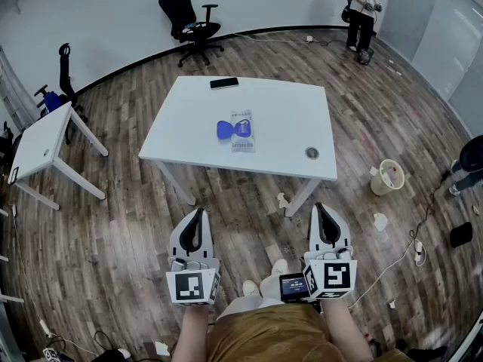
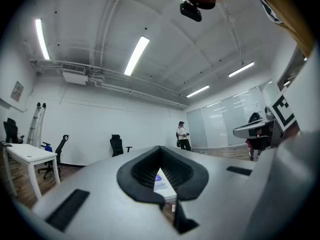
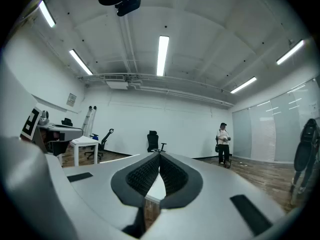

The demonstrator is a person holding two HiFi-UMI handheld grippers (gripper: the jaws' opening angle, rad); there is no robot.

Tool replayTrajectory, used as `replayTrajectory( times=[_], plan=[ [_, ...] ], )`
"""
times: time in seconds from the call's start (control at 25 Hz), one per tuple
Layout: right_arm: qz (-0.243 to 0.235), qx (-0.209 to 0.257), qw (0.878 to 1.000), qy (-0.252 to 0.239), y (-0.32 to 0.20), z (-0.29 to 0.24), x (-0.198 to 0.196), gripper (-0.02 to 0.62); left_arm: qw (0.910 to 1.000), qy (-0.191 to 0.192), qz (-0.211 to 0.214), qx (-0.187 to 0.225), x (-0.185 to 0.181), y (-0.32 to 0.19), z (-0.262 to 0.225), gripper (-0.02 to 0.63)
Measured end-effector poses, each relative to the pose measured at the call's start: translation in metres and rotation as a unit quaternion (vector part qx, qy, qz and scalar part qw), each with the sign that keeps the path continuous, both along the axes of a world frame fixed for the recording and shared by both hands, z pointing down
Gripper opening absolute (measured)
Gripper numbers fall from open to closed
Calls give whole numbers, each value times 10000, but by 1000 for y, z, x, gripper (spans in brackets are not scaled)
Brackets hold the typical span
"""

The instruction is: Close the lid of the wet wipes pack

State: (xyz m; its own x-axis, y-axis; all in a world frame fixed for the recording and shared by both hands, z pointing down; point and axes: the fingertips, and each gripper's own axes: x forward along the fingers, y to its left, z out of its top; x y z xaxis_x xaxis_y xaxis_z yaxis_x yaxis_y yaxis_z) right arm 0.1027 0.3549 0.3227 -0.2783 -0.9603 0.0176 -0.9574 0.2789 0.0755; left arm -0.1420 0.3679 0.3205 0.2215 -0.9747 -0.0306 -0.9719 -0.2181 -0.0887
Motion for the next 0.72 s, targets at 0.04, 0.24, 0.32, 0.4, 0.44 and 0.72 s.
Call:
replayTrajectory(
  times=[0.04,0.24,0.32,0.4,0.44,0.72],
  plan=[
    [0,2,10000,3,-3,0,-1,11,10000,2,4,-4,0,-3,0,8],
    [-15,4,10000,-19,-15,-1,-3,9,10000,5,14,-33,-2,-16,0,6],
    [-29,1,10000,-38,-20,0,-2,9,10000,-6,11,-45,-1,-22,1,8],
    [-23,-6,10000,-56,-28,1,0,11,10000,-30,21,-63,2,-30,2,6],
    [-17,-19,10000,-67,-34,2,2,9,10000,-49,36,-77,4,-36,4,6],
    [0,-98,9999,-135,-78,13,20,9,9998,-116,-7,-187,15,-80,15,6]
  ],
)
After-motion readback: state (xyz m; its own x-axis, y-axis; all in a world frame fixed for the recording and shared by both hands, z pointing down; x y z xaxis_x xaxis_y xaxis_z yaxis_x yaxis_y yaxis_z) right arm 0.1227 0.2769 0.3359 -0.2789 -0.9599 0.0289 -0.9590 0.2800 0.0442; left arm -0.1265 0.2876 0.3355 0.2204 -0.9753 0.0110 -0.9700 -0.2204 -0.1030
